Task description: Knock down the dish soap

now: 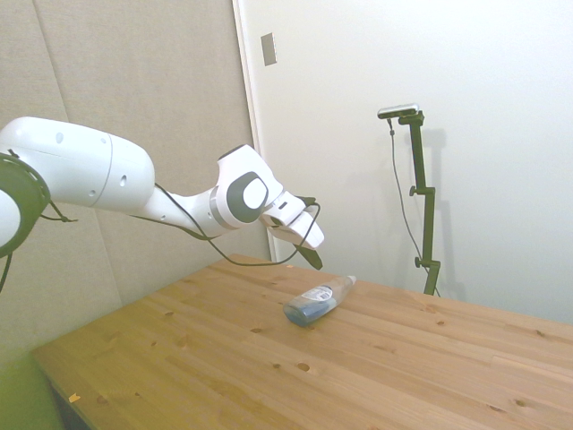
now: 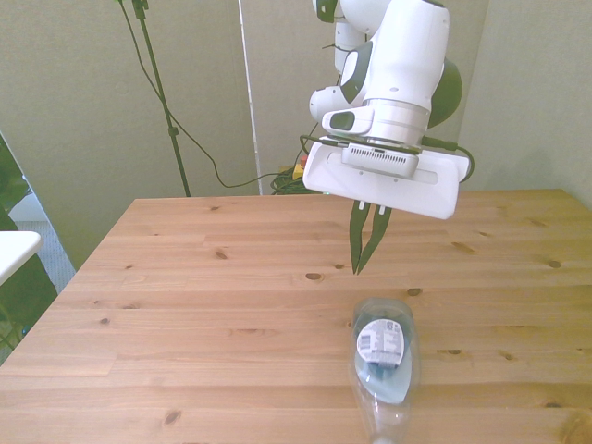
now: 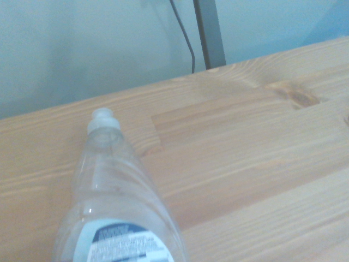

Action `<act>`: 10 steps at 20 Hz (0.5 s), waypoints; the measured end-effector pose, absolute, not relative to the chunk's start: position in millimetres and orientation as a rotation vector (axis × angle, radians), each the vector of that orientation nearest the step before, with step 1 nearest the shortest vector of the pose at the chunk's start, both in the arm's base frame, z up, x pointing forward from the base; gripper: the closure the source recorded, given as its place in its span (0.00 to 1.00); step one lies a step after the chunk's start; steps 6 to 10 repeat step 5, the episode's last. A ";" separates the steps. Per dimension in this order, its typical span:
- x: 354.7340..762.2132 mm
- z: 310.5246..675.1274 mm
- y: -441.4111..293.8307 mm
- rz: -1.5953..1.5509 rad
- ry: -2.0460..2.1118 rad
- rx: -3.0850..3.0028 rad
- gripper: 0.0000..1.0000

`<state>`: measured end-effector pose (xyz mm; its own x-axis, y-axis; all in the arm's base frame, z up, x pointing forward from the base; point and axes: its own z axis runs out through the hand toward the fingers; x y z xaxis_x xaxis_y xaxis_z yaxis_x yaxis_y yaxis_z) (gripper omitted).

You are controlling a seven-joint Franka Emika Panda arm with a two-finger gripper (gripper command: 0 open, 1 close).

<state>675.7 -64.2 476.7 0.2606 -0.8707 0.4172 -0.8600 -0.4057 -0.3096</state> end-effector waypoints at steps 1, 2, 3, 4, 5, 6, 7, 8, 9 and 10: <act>682.9 476.3 -65.3 -0.854 1.711 -2.466 1.00; 690.2 475.7 -66.1 -0.867 1.720 -2.454 1.00; 697.0 474.8 -66.7 -0.879 1.727 -2.445 1.00; 703.1 473.8 -66.6 -0.890 1.733 -2.436 1.00; 709.0 472.9 -66.9 -0.901 1.739 -2.427 1.00; 709.0 472.9 -66.9 -0.901 1.739 -2.427 1.00; 709.0 472.9 -66.9 -0.901 1.739 -2.427 1.00; 709.0 472.9 -66.9 -0.901 1.739 -2.427 1.00; 709.0 472.9 -66.9 -0.901 1.739 -2.427 1.00; 709.0 472.9 -66.9 -0.901 1.739 -2.427 1.00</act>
